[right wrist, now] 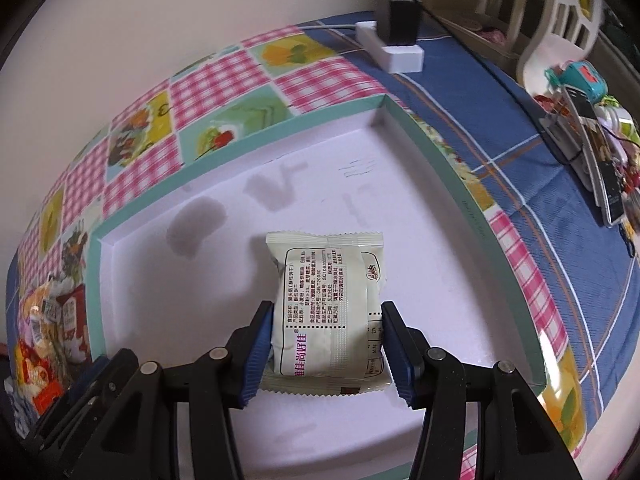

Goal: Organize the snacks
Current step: 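Carry the biscuit packet and jelly cup into the white tray and release both, then move the right gripper back to the pile and grasp the green pack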

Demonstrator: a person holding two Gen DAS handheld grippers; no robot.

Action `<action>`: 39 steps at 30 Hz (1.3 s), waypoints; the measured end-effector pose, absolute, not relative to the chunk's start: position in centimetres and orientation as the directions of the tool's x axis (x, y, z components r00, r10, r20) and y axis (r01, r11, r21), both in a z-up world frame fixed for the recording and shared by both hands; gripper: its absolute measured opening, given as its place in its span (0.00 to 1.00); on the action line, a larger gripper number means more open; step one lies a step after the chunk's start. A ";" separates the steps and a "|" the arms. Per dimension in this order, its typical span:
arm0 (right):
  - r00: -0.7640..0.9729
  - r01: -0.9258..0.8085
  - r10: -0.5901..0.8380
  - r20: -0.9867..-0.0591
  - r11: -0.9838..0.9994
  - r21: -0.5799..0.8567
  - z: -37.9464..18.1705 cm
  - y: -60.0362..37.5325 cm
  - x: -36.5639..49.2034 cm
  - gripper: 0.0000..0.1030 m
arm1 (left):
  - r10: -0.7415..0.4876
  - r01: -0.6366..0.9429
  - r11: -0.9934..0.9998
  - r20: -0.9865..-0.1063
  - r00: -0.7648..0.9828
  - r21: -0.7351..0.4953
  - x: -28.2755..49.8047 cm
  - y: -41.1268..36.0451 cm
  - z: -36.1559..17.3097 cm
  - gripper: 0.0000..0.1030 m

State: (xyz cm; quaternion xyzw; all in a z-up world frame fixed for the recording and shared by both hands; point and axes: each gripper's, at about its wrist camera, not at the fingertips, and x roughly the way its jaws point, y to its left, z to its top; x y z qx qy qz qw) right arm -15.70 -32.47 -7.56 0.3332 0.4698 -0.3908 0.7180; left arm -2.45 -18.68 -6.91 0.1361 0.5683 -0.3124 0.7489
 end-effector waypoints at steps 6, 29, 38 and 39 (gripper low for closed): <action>0.258 0.842 -0.243 -0.935 0.531 0.095 -7.2 -31.3 -14.7 0.54 | -0.338 0.579 0.787 -0.934 0.117 -0.212 -2.1 -16.6 -6.7 0.51; 0.357 0.757 -0.232 -0.905 0.639 0.135 -4.1 -28.8 -13.2 1.00 | -0.053 0.406 0.904 -0.909 0.414 0.132 1.3 -12.6 -3.8 0.98; 0.360 0.744 -0.236 -0.903 0.657 0.125 -4.2 -28.1 -12.4 1.00 | -0.029 0.383 0.911 -0.902 0.431 0.154 1.9 -11.9 -3.8 0.98; 0.365 0.742 -0.231 -0.902 0.657 0.132 -4.2 -28.1 -12.4 1.00 | -0.032 0.384 0.911 -0.902 0.430 0.150 1.9 -11.8 -3.7 0.98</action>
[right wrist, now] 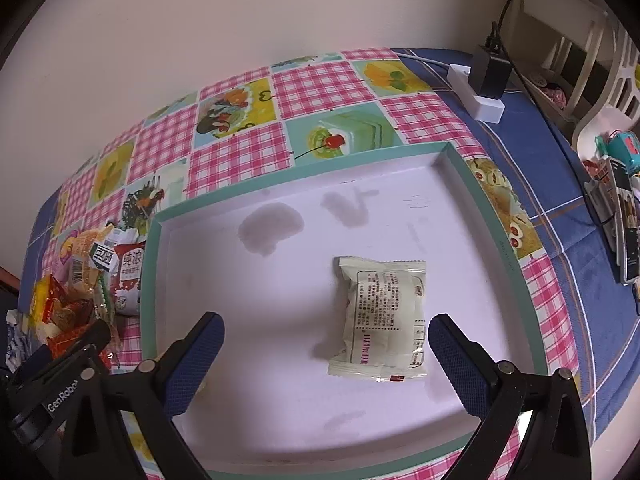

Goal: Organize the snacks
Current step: 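Move the right gripper back to the pile and grasp the green pack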

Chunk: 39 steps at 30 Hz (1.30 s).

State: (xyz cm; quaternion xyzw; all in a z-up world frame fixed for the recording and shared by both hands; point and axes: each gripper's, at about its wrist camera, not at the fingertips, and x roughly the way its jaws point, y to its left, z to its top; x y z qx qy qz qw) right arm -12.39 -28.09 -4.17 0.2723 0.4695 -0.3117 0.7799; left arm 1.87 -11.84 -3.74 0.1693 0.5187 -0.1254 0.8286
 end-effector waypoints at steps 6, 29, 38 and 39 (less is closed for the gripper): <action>0.396 0.728 -0.210 -0.894 0.665 0.166 -3.4 -27.3 -12.1 1.00 | -0.079 0.414 0.903 -0.903 0.422 0.115 1.7 -11.7 -2.8 0.98; 0.430 0.565 -0.115 -0.895 0.808 0.167 -1.9 -16.8 -4.9 1.00 | -0.017 0.217 0.971 -0.882 0.472 0.097 6.3 1.5 0.9 0.98; 0.433 0.507 -0.042 -0.900 0.837 0.205 -3.0 -13.3 -2.4 1.00 | -0.021 0.125 0.991 -0.898 0.439 0.038 7.7 5.7 0.0 0.98; 0.431 0.503 -0.038 -0.901 0.840 0.205 -3.2 -12.9 -2.2 1.00 | -0.021 0.121 0.992 -0.901 0.433 0.035 7.7 5.9 -0.2 0.98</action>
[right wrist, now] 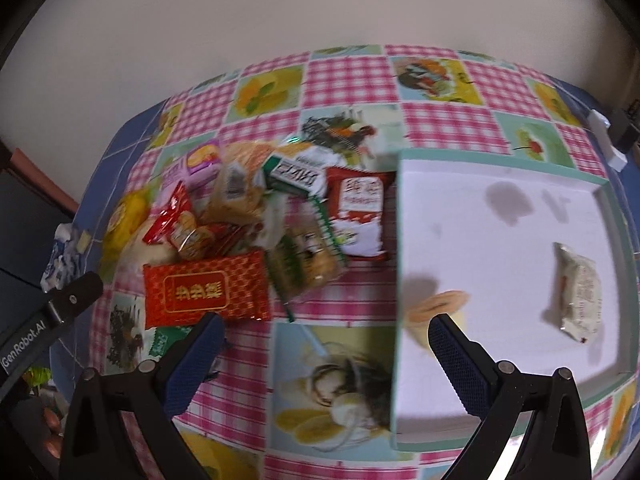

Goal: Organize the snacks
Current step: 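Move the right gripper back to the pile and grasp the green pack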

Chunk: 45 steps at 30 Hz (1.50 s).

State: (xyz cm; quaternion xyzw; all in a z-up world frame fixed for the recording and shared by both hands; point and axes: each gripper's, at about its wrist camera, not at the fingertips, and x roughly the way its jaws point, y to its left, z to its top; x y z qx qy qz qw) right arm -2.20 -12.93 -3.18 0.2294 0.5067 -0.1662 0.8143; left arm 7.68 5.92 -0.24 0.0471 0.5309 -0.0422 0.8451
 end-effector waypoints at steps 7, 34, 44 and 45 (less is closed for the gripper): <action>0.401 0.487 0.014 -0.916 0.843 0.226 -5.3 -11.1 -0.7 1.00 | -0.010 0.058 0.998 -0.937 0.349 0.011 8.9 8.0 -3.2 0.98; 0.377 0.393 0.073 -0.923 0.890 0.231 -8.8 -1.1 5.0 1.00 | 0.068 -0.127 0.991 -0.964 0.257 0.036 11.6 14.9 -6.8 0.98; 0.371 0.373 0.011 -0.928 0.914 0.160 -9.8 0.3 6.1 1.00 | 0.034 -0.128 0.992 -0.963 0.269 -0.001 11.8 15.9 -6.7 0.98; 0.368 0.378 0.007 -0.930 0.912 0.156 -9.8 0.2 6.0 1.00 | 0.032 -0.126 0.992 -0.962 0.271 -0.002 11.7 15.8 -6.5 0.98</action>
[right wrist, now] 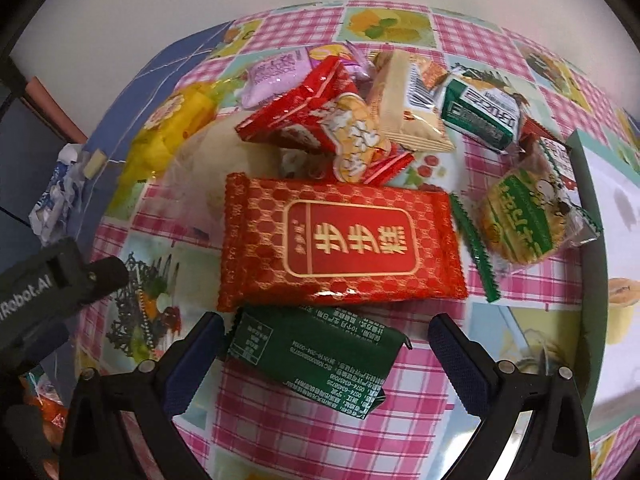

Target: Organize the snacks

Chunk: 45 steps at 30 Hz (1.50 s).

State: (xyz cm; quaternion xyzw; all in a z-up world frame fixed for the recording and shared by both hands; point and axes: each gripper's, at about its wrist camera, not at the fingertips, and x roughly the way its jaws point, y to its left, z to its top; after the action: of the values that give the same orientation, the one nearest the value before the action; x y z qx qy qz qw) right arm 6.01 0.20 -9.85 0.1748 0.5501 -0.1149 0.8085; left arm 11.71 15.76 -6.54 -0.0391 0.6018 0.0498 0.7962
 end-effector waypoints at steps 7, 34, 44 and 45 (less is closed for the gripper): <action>0.335 0.397 -0.031 -0.942 0.911 0.111 -10.5 -0.4 5.0 1.00 | 0.002 -0.098 0.995 -0.960 0.281 -0.026 11.1 13.8 -6.1 0.98; 0.350 0.370 -0.076 -0.934 0.927 0.064 -9.3 -4.3 1.5 0.71 | -0.124 -0.027 0.991 -0.968 0.218 -0.133 10.8 8.8 -7.1 0.98; 0.342 0.403 -0.060 -0.938 0.911 0.088 -8.8 -6.2 0.1 0.67 | -0.144 -0.026 0.988 -0.966 0.214 -0.153 11.1 7.9 -7.0 0.98; 0.343 0.406 -0.053 -0.938 0.909 0.097 -8.8 -6.4 0.0 0.67 | -0.145 -0.025 0.988 -0.966 0.214 -0.154 11.2 7.8 -7.0 0.98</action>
State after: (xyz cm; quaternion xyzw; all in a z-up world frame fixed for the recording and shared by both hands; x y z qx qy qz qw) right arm 0.01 -6.44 -8.83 0.1592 0.5550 -0.1427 0.8039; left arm 11.15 7.77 -7.01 -0.0679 0.6256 -0.0385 0.7762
